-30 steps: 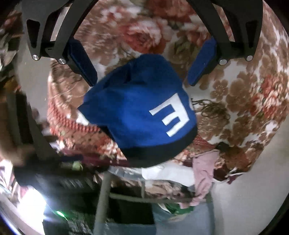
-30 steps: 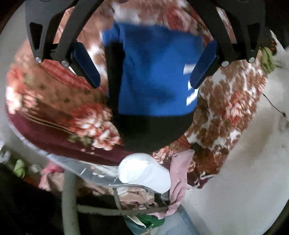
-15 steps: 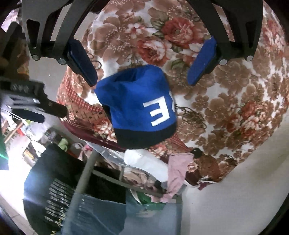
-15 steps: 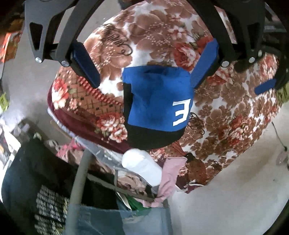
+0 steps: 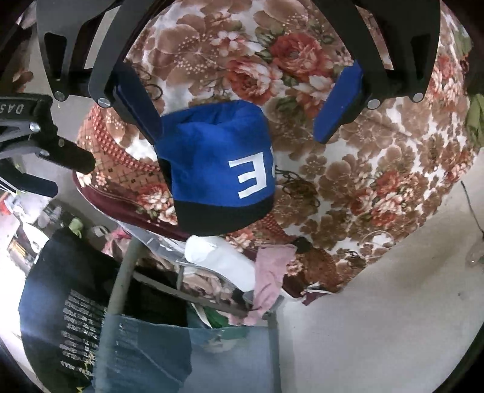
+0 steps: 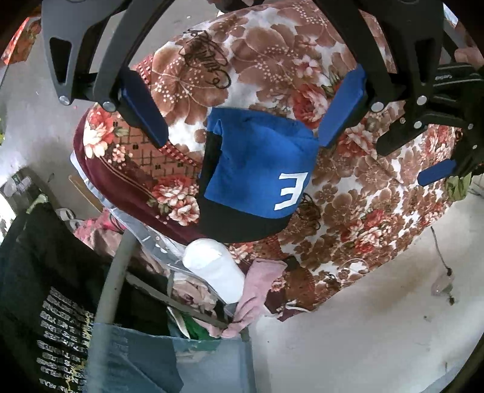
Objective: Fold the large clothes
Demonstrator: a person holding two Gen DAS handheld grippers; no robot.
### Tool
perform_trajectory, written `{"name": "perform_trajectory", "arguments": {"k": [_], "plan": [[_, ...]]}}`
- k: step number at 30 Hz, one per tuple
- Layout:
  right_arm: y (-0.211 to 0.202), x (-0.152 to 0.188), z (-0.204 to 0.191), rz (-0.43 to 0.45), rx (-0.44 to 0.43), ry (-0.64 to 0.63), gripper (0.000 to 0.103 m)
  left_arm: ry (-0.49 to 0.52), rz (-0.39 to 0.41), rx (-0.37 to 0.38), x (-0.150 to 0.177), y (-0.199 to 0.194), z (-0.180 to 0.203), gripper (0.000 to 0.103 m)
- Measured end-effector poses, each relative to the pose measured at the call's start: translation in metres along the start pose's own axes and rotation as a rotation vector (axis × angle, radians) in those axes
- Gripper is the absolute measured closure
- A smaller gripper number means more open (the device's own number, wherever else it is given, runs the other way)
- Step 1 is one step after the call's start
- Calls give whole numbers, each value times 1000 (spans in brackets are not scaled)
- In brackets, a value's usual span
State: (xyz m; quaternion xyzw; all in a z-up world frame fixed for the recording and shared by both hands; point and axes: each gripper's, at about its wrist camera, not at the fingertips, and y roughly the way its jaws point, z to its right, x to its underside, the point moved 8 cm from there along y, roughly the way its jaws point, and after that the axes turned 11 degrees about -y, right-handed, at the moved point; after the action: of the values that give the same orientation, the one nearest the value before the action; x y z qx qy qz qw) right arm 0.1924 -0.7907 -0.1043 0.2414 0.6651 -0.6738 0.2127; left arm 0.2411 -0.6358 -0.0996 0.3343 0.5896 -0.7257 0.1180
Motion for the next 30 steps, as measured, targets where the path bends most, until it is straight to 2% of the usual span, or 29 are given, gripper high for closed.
{"name": "perform_trajectory", "arguments": {"k": [10, 17, 22, 24, 27, 30], "plan": [[-1, 4, 5, 3, -19, -36, 5, -4, 24, -64, -6, -1, 9, 5], [-2, 5, 8, 0, -15, -34, 5, 33, 42, -88, -11, -3, 15, 5], [-2, 5, 11, -5, -15, -31, 5, 2, 38, -72, -15, -2, 13, 5], [-1, 5, 11, -11, -15, -30, 5, 27, 47, -65, -14, -2, 17, 5], [0, 7, 12, -21, -15, -33, 5, 62, 56, -100, -12, -1, 19, 5], [1, 8, 10, -26, -16, -33, 5, 38, 37, -111, -13, 2, 15, 5]]}}
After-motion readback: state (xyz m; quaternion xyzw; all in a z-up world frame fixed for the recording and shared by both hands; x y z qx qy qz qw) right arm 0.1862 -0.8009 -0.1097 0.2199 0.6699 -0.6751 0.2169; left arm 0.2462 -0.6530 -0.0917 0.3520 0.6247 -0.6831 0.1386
